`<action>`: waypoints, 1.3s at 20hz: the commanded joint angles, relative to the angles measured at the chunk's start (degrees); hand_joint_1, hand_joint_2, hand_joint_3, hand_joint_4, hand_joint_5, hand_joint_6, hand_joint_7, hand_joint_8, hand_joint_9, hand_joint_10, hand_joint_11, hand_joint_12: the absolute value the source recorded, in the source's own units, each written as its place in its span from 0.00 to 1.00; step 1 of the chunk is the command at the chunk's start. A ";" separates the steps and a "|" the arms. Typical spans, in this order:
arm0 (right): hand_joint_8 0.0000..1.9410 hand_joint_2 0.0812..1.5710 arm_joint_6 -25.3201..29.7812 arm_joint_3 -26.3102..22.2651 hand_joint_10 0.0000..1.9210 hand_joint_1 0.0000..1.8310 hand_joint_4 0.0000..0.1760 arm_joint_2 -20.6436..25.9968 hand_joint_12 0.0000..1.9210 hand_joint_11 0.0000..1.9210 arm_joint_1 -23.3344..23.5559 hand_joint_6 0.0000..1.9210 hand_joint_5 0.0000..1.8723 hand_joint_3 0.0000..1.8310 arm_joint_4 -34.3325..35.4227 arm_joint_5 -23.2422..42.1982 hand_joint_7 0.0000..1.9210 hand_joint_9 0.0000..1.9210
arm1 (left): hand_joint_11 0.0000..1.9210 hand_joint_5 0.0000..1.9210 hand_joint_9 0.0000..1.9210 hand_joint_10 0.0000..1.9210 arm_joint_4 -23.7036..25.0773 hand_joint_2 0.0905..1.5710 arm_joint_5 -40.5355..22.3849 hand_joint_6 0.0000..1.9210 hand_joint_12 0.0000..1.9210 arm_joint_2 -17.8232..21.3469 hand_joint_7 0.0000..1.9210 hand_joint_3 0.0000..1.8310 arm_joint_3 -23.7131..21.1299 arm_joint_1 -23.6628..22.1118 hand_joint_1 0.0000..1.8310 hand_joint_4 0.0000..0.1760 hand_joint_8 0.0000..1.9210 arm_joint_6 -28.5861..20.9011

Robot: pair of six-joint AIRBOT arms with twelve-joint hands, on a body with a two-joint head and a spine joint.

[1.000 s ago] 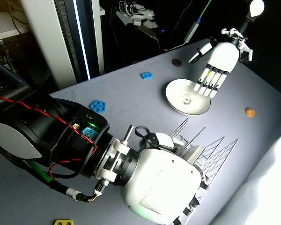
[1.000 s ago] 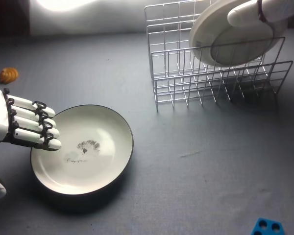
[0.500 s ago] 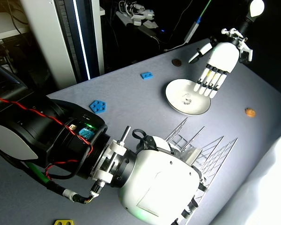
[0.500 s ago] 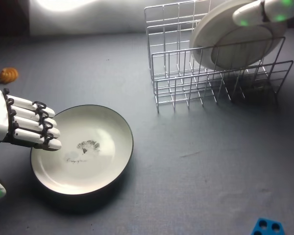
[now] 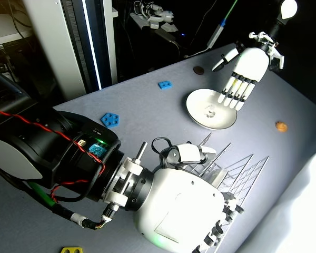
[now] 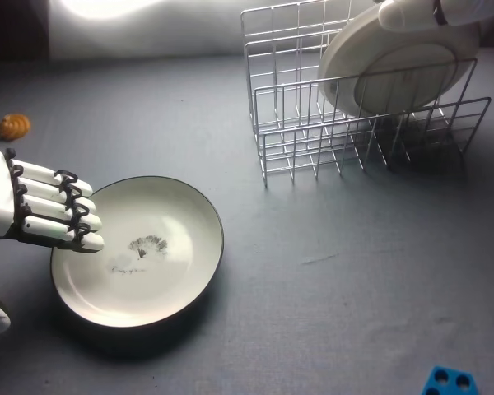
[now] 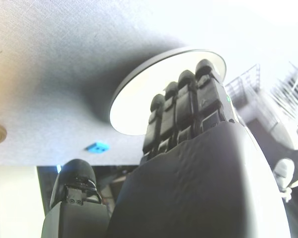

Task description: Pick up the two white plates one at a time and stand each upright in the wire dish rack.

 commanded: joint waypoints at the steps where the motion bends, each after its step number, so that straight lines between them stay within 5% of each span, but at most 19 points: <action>1: 0.00 0.58 0.29 0.20 0.00 0.30 0.00 0.29 0.45 0.22 -0.15 0.00 0.37 0.00 0.84 4.83 0.43 0.45 | 0.00 0.03 0.03 0.00 -2.98 0.70 -1.42 0.00 0.00 0.07 0.03 0.00 0.06 -0.57 0.00 0.00 0.00 -0.17; 26: 0.00 0.58 0.29 0.18 0.00 0.27 0.00 0.83 0.49 0.11 2.04 0.00 0.27 0.00 0.83 4.84 0.31 0.33 | 0.00 0.05 0.03 0.01 -2.97 0.70 -1.41 0.01 0.00 0.11 0.04 0.00 0.19 -0.37 0.00 0.00 0.01 -0.17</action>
